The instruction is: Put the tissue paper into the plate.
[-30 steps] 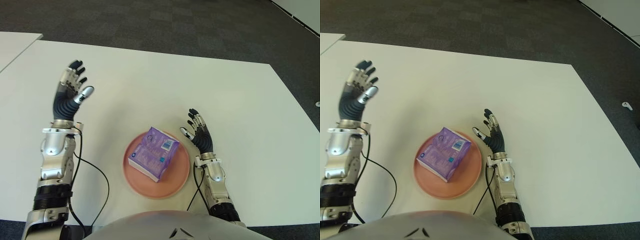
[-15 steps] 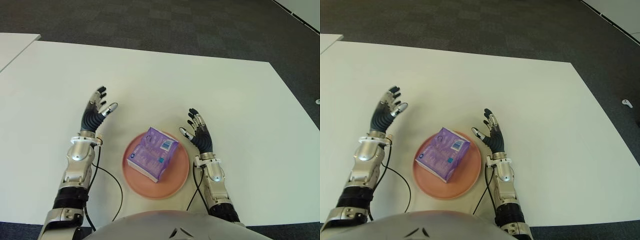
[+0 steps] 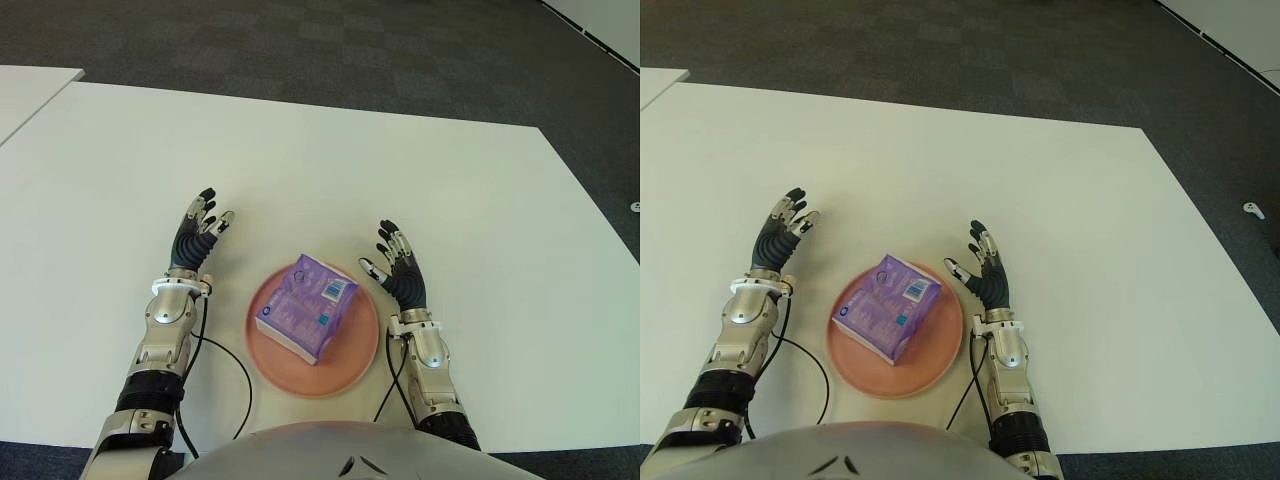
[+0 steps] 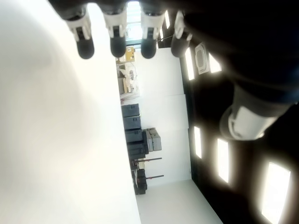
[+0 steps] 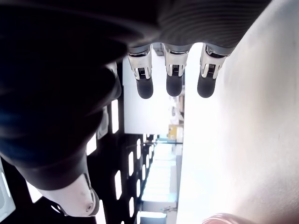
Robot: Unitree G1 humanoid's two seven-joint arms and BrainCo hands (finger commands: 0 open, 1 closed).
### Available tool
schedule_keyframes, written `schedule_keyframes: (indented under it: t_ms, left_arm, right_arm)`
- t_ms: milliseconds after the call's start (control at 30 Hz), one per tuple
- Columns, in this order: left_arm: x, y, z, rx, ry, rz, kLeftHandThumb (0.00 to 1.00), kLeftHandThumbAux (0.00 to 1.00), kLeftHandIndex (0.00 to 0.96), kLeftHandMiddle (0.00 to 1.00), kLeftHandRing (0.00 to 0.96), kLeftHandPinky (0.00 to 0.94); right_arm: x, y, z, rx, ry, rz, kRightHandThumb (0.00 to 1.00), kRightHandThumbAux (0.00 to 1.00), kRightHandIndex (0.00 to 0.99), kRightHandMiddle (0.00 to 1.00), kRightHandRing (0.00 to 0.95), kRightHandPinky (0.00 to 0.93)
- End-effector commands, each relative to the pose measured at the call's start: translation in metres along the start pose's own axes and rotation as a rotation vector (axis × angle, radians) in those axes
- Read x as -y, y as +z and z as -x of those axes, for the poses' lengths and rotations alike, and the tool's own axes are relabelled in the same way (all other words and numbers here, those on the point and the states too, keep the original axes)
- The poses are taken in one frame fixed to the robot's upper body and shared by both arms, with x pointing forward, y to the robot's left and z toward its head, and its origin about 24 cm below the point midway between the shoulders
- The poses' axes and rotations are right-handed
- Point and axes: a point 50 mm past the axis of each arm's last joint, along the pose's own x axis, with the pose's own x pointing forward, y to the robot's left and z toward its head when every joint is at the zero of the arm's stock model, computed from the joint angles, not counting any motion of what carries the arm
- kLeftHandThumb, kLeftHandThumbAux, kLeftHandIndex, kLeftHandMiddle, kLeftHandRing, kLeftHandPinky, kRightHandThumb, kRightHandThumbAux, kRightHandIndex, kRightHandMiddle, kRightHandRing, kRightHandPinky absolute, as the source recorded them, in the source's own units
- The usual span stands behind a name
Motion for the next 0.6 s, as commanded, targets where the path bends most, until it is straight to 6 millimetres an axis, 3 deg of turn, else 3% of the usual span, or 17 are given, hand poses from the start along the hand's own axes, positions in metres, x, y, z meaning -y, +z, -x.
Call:
schedule_keyframes:
  t_ms: [33,600]
  left_arm:
    - [-0.001,-0.007,0.008,-0.020,0.030,0.005,0.000,0.505,0.000,0.000,0.000,0.000]
    - [0.003,-0.023,0.033,-0.073,0.033,0.012,0.000,0.488,0.000,0.000,0.000,0.000]
  right_arm:
    - [0.000,-0.025,0.020,-0.152,-0.010,-0.007,0.000,0.803,0.000,0.000,0.000,0.034]
    - [0.001,-0.024,0.017,-0.149,-0.003,-0.010,0.000,0.788,0.000,0.000,0.000,0.032]
